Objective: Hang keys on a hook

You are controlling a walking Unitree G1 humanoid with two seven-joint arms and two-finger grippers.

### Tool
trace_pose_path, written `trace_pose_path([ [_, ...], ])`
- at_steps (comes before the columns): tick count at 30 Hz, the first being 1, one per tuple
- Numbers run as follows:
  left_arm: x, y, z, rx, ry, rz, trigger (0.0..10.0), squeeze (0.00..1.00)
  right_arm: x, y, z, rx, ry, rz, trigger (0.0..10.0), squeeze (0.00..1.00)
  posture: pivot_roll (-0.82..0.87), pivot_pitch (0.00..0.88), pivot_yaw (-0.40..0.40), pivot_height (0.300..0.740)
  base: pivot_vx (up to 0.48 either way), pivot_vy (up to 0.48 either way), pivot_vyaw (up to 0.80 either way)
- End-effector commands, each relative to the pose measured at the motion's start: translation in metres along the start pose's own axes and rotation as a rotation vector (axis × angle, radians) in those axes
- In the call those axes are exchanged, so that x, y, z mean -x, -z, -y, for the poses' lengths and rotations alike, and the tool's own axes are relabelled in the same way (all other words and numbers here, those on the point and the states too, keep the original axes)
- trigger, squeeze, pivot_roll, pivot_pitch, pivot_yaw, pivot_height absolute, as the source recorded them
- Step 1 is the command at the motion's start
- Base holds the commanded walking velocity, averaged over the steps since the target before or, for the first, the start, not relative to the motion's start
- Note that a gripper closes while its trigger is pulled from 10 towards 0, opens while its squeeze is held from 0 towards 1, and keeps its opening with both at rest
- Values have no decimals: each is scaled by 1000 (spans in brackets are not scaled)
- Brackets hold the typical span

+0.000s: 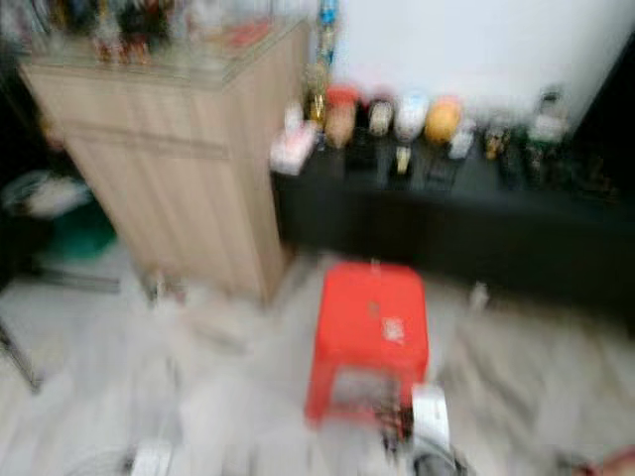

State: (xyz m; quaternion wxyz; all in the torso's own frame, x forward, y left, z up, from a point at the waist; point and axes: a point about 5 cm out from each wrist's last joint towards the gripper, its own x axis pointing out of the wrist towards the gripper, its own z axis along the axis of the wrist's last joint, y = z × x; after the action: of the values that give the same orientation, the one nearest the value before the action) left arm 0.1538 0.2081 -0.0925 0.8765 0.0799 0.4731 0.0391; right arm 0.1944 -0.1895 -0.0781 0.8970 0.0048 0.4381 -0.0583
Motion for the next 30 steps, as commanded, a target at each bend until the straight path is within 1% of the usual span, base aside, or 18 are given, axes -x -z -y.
trace_pose_path([
  [1,1,6,-1,-3,-2,-20,10000,0,0,-2,-2,4,-6,2,10000,0,-77,34,-30,740,-285,0,0],
  [14,1,6,1,-4,2,-20,10000,0,0,0,-1,8,-7,0,10000,0,-76,35,-31,740,-288,0,0],
  [22,1,7,2,-5,8,-21,10000,0,-2,-9,-1,9,-9,9,10000,0,-78,37,-34,740,-289,0,0],
  [24,1,7,2,-3,9,-19,10000,0,-2,-8,-1,10,-8,8,10000,0,-79,37,-34,740,-270,0,0],
  [30,1,7,3,3,11,-18,10000,0,-1,-6,-1,10,-8,4,10000,0,-79,37,-36,740,0,0,0],
])
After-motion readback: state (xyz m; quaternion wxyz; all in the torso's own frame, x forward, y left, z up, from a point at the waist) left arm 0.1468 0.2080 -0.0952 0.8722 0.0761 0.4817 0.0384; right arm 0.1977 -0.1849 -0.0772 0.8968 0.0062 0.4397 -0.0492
